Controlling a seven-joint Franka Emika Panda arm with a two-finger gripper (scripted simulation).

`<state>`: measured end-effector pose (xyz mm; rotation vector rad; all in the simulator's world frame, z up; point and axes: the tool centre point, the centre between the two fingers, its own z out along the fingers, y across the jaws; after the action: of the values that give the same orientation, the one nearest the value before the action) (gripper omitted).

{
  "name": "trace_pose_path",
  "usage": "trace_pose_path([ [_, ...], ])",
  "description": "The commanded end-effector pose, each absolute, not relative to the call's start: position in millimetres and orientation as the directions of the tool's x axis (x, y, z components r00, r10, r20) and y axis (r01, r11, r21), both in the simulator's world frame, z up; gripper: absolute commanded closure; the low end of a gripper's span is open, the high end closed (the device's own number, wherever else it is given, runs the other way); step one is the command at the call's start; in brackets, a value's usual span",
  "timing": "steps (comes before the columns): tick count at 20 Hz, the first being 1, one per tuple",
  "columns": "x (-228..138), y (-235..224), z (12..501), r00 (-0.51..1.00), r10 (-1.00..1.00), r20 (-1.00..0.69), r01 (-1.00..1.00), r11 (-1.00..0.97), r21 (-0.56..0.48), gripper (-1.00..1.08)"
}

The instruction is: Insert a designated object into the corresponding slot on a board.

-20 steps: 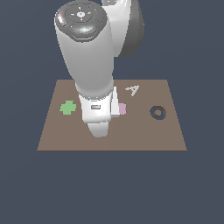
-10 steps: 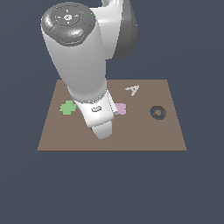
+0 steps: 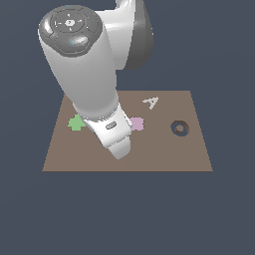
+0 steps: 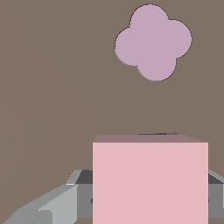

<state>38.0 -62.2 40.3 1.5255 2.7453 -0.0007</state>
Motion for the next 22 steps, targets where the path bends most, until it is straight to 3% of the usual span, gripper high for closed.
trace_pose_path([
  [1, 40, -63, 41, -0.55, 0.835, -0.002, 0.835, 0.55, 0.001, 1.08],
  [15, 41, -63, 31, -0.569, 0.822, -0.001, 0.822, 0.569, 0.001, 1.08],
  [16, 41, -63, 31, -0.569, 0.822, -0.001, 0.822, 0.569, 0.001, -0.92],
  [22, 41, -63, 31, -0.569, 0.822, -0.001, 0.822, 0.569, 0.001, -0.92],
])
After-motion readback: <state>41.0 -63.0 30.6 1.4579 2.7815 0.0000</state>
